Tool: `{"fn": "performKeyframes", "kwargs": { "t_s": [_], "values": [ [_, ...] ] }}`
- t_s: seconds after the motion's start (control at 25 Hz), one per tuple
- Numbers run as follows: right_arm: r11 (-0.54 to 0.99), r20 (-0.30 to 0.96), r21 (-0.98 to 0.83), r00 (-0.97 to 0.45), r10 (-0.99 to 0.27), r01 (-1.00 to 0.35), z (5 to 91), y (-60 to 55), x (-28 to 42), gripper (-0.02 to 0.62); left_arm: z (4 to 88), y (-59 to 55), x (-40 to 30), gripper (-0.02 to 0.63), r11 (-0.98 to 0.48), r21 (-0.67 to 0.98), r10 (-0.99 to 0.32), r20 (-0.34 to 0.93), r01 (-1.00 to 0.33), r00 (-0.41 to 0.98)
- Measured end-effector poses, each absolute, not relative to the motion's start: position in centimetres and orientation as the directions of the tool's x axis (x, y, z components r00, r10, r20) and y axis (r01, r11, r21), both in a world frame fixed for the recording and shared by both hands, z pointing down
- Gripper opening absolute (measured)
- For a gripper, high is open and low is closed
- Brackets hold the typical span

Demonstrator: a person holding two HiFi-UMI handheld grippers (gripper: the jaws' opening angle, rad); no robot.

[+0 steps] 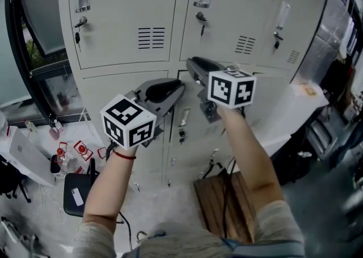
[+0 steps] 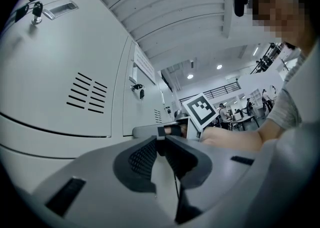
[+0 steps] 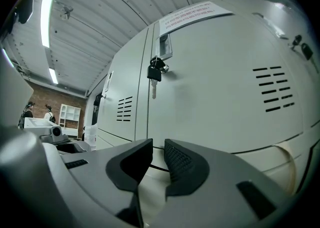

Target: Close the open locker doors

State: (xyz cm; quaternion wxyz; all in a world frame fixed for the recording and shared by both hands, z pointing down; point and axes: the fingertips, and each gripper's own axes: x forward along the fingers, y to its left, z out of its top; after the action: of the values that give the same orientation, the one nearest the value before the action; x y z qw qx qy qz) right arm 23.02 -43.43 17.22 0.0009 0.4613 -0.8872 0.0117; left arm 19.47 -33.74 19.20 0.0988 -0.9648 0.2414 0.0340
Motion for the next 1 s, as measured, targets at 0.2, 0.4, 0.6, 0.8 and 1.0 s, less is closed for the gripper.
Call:
{"fn": "performKeyframes", "kwargs": {
  "t_s": [0.2,0.4,0.6,0.8,1.0],
  "values": [
    [0.570,0.008,-0.021,-0.570,-0.821,-0.821,17.14,-43.57,23.17,0.054,19.09,-33.99,19.35,0.040,-0.859,-0.171,-0.469,-0.116,-0.483,0.876],
    [0.569,0.003,-0.021,-0.569,-0.822,-0.822,17.15,-43.56,23.19,0.054,19.17,-34.22,19.45,0.040,-0.856,-0.164,-0.477,-0.119,-0.491,0.871],
    [0.570,-0.003,-0.022,-0.571,-0.821,-0.821,17.12,-43.51,23.19,0.054,19.50,-34.40,19.62,0.040,-0.854,-0.157,-0.483,-0.116,-0.497,0.868],
    [0.572,-0.007,-0.030,-0.572,-0.820,-0.820,17.09,-43.57,23.23,0.054,19.49,-34.54,19.74,0.040,-0.850,-0.154,-0.491,-0.119,-0.504,0.863],
    [0.571,-0.012,-0.035,-0.571,-0.821,-0.820,17.17,-43.47,23.41,0.054,19.61,-34.50,19.82,0.040,-0.846,-0.151,-0.497,-0.119,-0.511,0.859]
  ]
}}
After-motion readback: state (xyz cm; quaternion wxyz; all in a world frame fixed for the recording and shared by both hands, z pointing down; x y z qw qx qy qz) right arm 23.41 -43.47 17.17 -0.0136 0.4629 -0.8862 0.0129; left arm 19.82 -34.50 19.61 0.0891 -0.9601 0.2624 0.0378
